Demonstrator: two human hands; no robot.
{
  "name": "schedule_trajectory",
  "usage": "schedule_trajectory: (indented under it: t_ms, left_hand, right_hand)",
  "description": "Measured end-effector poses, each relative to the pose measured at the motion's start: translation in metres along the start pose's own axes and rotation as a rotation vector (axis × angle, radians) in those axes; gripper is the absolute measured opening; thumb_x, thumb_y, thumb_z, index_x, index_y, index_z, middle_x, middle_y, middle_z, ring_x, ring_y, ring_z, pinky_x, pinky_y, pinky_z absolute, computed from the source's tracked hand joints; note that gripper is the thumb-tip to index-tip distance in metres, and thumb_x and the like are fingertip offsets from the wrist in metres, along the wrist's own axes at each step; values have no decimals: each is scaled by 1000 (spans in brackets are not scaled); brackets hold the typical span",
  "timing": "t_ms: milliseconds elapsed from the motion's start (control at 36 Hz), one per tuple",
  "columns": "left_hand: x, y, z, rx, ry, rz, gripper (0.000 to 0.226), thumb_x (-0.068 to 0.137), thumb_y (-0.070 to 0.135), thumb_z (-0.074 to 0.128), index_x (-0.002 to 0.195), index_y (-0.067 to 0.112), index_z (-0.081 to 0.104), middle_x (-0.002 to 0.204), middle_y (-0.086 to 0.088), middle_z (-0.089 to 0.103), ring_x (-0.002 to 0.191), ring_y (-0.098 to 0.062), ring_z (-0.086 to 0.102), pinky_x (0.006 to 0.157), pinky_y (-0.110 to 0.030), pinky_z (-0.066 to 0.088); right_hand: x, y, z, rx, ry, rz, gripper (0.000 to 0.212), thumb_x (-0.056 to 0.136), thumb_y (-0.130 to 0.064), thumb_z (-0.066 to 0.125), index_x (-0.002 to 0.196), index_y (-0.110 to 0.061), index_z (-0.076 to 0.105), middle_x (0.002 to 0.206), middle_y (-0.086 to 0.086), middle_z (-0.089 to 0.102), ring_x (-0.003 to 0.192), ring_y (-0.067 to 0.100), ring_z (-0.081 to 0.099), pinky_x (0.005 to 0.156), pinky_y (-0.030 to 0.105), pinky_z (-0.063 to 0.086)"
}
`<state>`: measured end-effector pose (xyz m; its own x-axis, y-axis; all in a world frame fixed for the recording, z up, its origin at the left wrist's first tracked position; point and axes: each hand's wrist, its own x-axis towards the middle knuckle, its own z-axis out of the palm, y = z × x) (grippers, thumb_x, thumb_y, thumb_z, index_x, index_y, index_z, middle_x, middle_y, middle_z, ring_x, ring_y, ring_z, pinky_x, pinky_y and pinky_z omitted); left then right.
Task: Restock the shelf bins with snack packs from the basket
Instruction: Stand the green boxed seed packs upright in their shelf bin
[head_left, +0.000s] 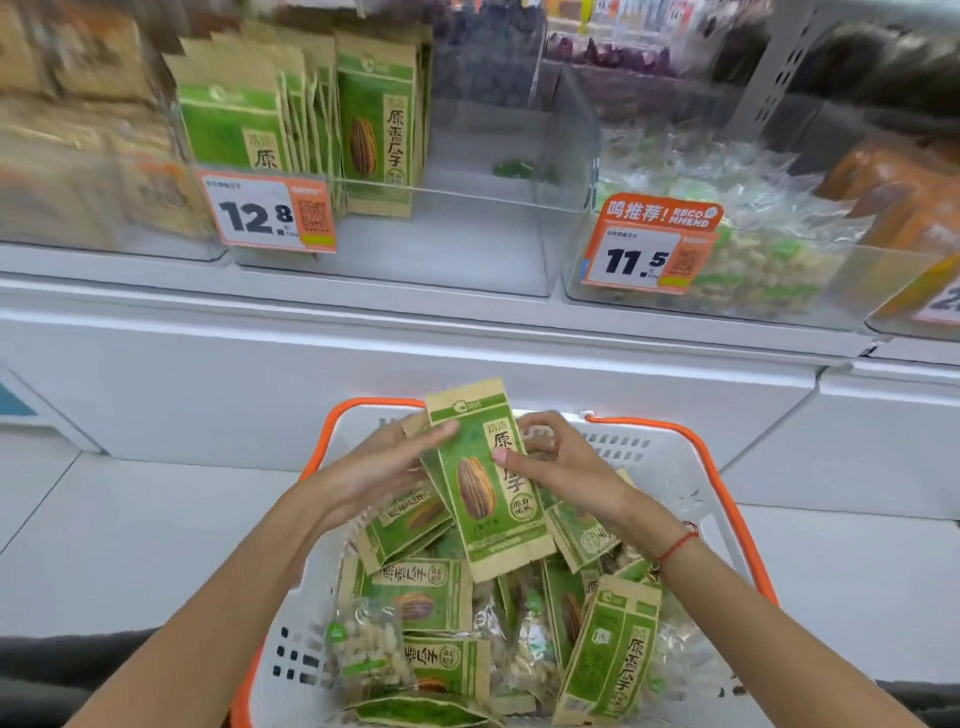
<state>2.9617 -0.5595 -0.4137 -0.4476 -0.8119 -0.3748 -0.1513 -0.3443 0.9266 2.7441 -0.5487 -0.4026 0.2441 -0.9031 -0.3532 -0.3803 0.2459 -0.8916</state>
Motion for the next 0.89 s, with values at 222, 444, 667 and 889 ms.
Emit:
schedule_trajectory:
  t_ms: [222, 444, 667, 889]
  left_hand:
    - [-3, 68, -14, 240, 113, 140, 55, 88, 48, 53, 135, 38, 26, 124, 14, 58, 108, -4, 60, 96, -33, 49]
    - [-27, 141, -50, 245, 139, 324, 58, 82, 29, 68, 133, 32, 41, 116, 4, 69, 110, -10, 63, 100, -37, 47]
    - [-35, 201, -73, 248, 504, 576, 29, 84, 44, 60, 109, 31, 50, 100, 8, 70, 87, 5, 65, 74, -13, 49]
    - [-21, 204, -132, 1101, 1045, 502, 46, 96, 43, 43, 138, 25, 38, 141, 5, 40, 132, -14, 33, 111, -37, 24]
  right_hand:
    - [12, -72, -16, -49, 116, -164, 32, 76, -43, 75, 105, -29, 71, 109, 4, 69, 98, 20, 68, 90, 41, 54]
    - [10, -157, -28, -131, 127, -295, 22, 78, -39, 73, 98, -30, 68, 105, 9, 67, 84, 13, 67, 72, 25, 55]
    - [30, -236, -37, -96, 10, -267, 38, 88, -42, 61, 112, -12, 67, 102, 5, 73, 92, 16, 69, 88, 33, 55]
    - [98, -272, -41, 216, 52, -82, 28, 89, -33, 65, 102, -9, 65, 102, 10, 72, 97, 26, 68, 91, 39, 53]
